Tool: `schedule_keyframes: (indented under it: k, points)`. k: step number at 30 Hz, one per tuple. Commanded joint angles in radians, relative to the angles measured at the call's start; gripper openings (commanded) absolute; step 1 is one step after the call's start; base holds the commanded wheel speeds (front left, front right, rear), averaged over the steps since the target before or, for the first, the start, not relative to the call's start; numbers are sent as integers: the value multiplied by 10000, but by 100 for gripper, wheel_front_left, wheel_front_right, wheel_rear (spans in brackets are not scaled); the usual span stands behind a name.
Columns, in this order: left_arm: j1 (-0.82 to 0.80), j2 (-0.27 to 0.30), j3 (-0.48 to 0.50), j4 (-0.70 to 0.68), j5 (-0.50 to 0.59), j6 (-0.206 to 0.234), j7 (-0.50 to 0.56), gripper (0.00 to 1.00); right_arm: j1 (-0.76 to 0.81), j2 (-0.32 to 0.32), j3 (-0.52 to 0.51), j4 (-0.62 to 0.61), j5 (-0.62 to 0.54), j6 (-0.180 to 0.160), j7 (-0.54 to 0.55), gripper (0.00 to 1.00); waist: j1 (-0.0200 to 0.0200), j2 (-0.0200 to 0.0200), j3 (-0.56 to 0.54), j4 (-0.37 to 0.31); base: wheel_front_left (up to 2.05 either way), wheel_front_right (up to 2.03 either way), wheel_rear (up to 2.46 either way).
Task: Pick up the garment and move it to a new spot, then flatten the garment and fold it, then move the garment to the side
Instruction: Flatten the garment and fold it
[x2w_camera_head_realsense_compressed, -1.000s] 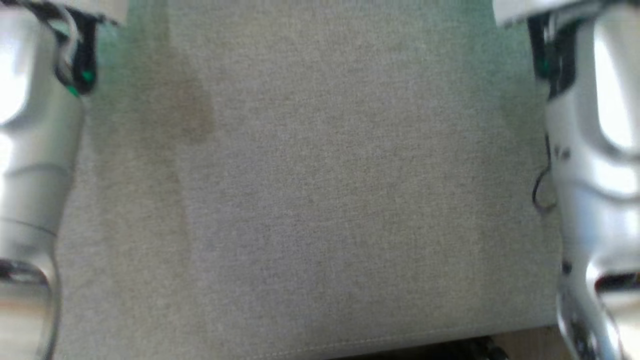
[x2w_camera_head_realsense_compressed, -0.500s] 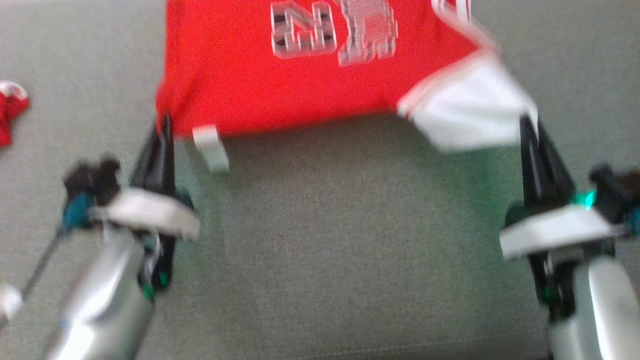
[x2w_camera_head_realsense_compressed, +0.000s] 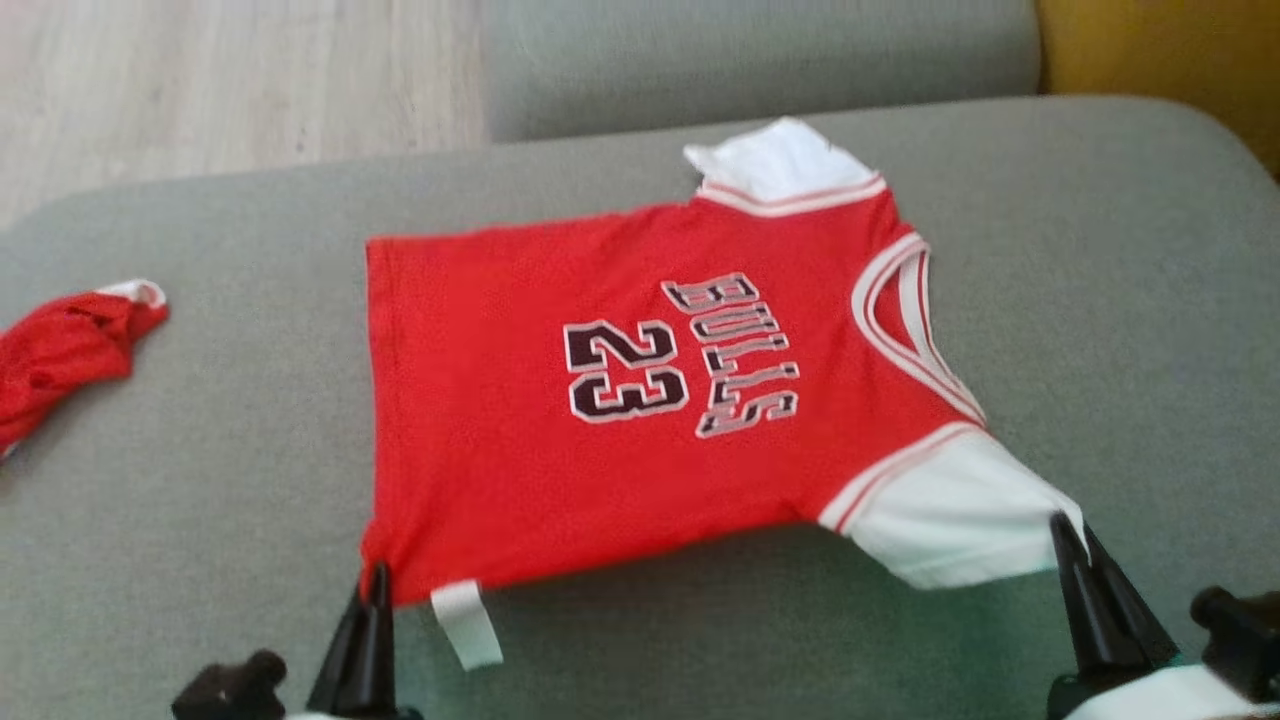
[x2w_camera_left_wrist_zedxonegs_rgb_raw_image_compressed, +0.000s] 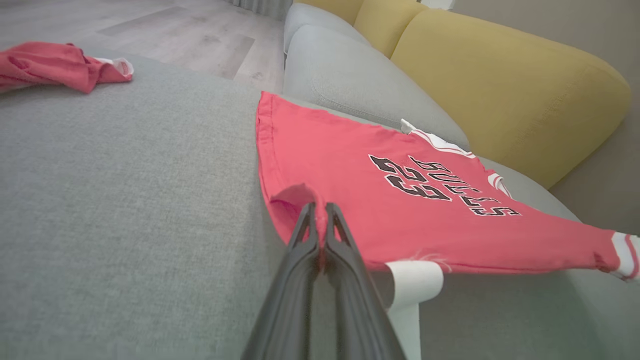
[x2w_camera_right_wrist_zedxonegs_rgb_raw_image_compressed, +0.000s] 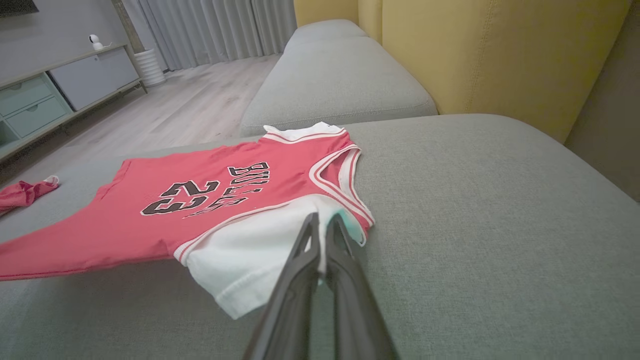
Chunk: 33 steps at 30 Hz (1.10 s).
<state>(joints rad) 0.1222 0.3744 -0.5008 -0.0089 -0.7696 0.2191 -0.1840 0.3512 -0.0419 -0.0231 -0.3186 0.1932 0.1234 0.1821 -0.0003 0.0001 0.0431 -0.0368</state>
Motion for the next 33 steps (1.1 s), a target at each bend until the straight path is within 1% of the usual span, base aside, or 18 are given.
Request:
schedule_keyframes:
  k: [1,5,9,15,20,21,22,26,33]
  points:
    - [-268,255,330,-503,-92,121,51,0,-317,-84,102,-408,31,73,6,0,3,-1,-110,80,0,0,0]
    - [-127,170,278,-528,-313,186,277,0,-523,-84,169,113,54,73,99,0,3,-1,-159,134,0,0,0]
    - [-368,-42,172,-212,-544,65,517,0,-1089,-84,193,783,35,73,110,0,3,-1,-74,206,0,0,0]
    - [-988,-599,213,384,-1160,-207,804,0,-2243,-84,74,1762,-19,73,27,0,3,-1,167,401,0,0,0]
    - [-1949,-1162,369,1056,-1567,-358,935,0,-3574,-83,0,2772,-39,73,-86,0,3,-1,443,588,0,0,0]
    - [-2186,-1242,391,1242,-1592,-369,962,0,-3895,-83,-24,3013,-68,73,-104,0,3,-1,504,614,0,0,0]
    - [-2186,-1242,391,1242,-1592,-369,962,0,-3895,-83,-24,3013,-68,73,-104,0,3,-1,504,614,0,0,0]
    - [-3134,-1503,568,2031,-1546,-283,863,0,-5231,-83,-87,4052,-288,73,-191,0,3,-1,768,656,0,0,0]
    - [-4702,-1492,279,3268,-933,-382,948,0,-7192,-83,-200,6102,-988,73,-173,0,3,-1,1173,714,0,0,0]
